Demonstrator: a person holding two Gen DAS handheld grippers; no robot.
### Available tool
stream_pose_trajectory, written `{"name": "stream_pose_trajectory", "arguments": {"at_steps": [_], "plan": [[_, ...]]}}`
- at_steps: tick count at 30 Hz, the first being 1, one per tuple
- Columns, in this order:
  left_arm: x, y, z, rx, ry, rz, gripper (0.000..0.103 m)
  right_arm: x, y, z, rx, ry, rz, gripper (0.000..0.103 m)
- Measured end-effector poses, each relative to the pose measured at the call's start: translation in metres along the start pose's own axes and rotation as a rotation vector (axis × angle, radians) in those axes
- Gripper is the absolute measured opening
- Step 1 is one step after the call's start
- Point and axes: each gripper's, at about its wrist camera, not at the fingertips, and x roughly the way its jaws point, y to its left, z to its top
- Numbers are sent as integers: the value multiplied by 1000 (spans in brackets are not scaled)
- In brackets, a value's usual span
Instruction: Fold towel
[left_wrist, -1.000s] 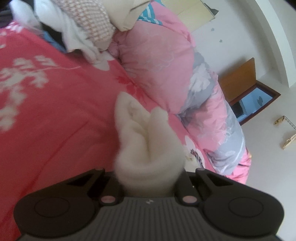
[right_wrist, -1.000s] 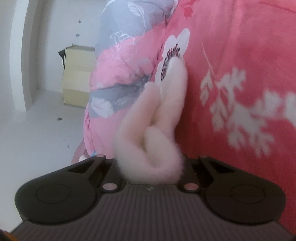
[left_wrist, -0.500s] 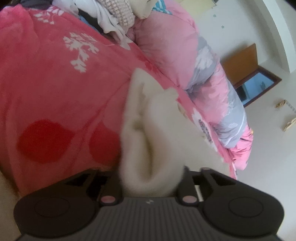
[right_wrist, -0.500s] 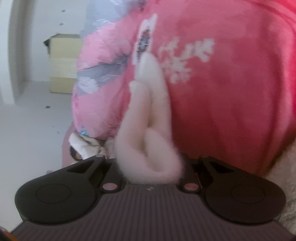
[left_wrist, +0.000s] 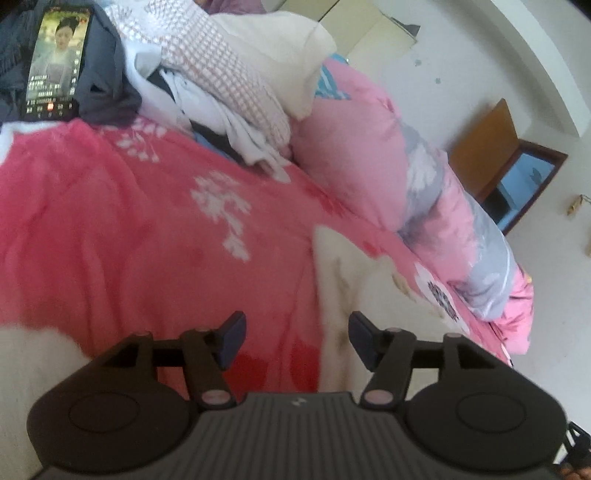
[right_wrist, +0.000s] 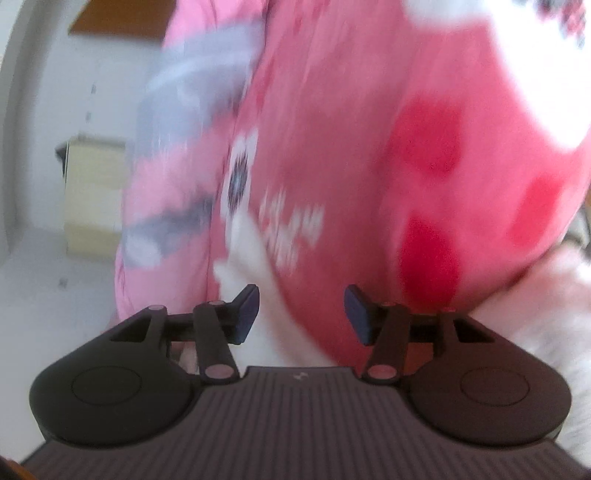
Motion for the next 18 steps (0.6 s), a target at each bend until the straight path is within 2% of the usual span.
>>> {"name": "stream_pose_trajectory", "arguments": {"at_steps": [3, 7, 12, 18], "plan": [[13, -16, 13, 57, 12, -17, 66, -8, 10, 3, -45, -41, 21, 52], [34, -48, 27, 179, 37, -61, 74, 10, 42, -7, -181, -8, 58, 52], [71, -84, 33, 331, 103, -80, 75, 52, 95, -34, -432, 77, 79, 52], [124, -99, 38, 422, 190, -97, 75, 95, 143, -66, -754, 142, 41, 52]]}}
